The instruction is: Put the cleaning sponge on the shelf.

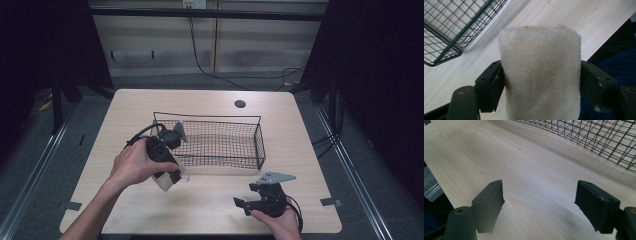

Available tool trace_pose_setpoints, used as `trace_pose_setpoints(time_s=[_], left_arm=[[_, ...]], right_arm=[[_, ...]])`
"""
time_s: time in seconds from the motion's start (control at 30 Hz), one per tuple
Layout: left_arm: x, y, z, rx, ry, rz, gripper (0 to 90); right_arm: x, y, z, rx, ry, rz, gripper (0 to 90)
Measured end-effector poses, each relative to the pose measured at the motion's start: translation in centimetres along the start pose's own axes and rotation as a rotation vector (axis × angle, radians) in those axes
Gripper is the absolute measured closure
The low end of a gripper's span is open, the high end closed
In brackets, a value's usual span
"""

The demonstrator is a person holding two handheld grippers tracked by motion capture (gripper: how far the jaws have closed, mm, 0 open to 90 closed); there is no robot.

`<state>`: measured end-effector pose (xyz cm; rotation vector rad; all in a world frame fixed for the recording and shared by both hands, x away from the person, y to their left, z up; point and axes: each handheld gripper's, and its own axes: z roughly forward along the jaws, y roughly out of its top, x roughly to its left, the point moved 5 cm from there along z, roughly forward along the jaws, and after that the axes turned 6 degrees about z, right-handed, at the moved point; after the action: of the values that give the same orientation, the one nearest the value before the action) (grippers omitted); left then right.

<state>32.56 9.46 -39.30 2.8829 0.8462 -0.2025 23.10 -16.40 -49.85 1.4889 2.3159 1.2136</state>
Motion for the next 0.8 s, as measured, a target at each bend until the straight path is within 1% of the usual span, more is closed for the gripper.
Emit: trace_pose_setpoints(time_s=[0.13, 0.17, 0.23, 0.27, 0.33, 0.37, 0.43, 0.47, 0.53, 0.57, 0.6, 0.63, 0.67, 0.7, 0.8], left_arm=[[0.4, 0.3, -0.7, -0.007, -0.003, -0.014, 26.1], [0.5, 0.4, -0.9, -0.006, 0.006, -0.024, 26.0], [0.4, 0.6, -1.3, -0.008, 0.007, -0.023, 26.0], [0.3, 0.7, -1.4, -0.004, 0.006, -0.008, 26.0], [0.1, 1.1, -1.9, -0.017, 0.010, -0.005, 26.1], [0.1, 1.3, -2.4, -0.017, 0.014, 0.003, 26.0], [0.3, 1.6, -2.9, -0.023, 0.022, -0.002, 26.0], [0.5, 1.8, -3.1, -0.024, 0.029, -0.016, 26.0], [0.9, 2.0, -3.4, -0.035, 0.030, -0.040, 26.1], [1.2, 2.0, -3.5, -0.033, 0.037, -0.047, 26.1], [1.5, 2.1, -3.5, -0.031, 0.046, -0.063, 26.1], [1.7, 2.1, -3.5, -0.038, 0.052, -0.076, 26.1], [1.8, 2.1, -3.5, -0.044, 0.042, -0.088, 26.1], [1.9, 2.2, -3.5, -0.047, 0.035, -0.090, 26.1], [2.2, 2.2, -3.6, -0.053, 0.035, -0.102, 26.1]], right_arm=[[0.0, 0.0, 0.0, -0.002, 0.000, -0.001, 22.5], [0.0, 0.0, 0.0, -0.001, 0.001, 0.000, 22.5], [0.0, 0.0, 0.0, 0.000, 0.002, 0.001, 22.4], [0.0, 0.0, 0.0, -0.002, 0.002, 0.000, 22.5], [-0.1, 0.0, 0.0, 0.000, -0.001, 0.001, 22.5], [-0.1, 0.0, 0.0, 0.000, 0.001, 0.000, 22.5], [0.0, 0.0, 0.0, 0.001, 0.001, 0.003, 22.5], [0.0, 0.0, 0.0, 0.000, 0.000, 0.002, 22.5], [-0.1, 0.0, 0.0, -0.004, 0.001, -0.002, 22.5], [-0.1, 0.0, -0.1, -0.002, 0.001, 0.000, 22.4], [-0.1, 0.0, -0.1, -0.003, 0.000, 0.004, 22.5], [-0.1, 0.0, -0.1, -0.002, 0.001, 0.006, 22.5], [-0.1, 0.0, -0.1, -0.002, 0.002, 0.003, 22.5], [-0.1, 0.0, -0.1, -0.002, 0.001, 0.002, 22.4], [-0.1, 0.0, -0.1, -0.003, 0.003, -0.002, 22.5]])
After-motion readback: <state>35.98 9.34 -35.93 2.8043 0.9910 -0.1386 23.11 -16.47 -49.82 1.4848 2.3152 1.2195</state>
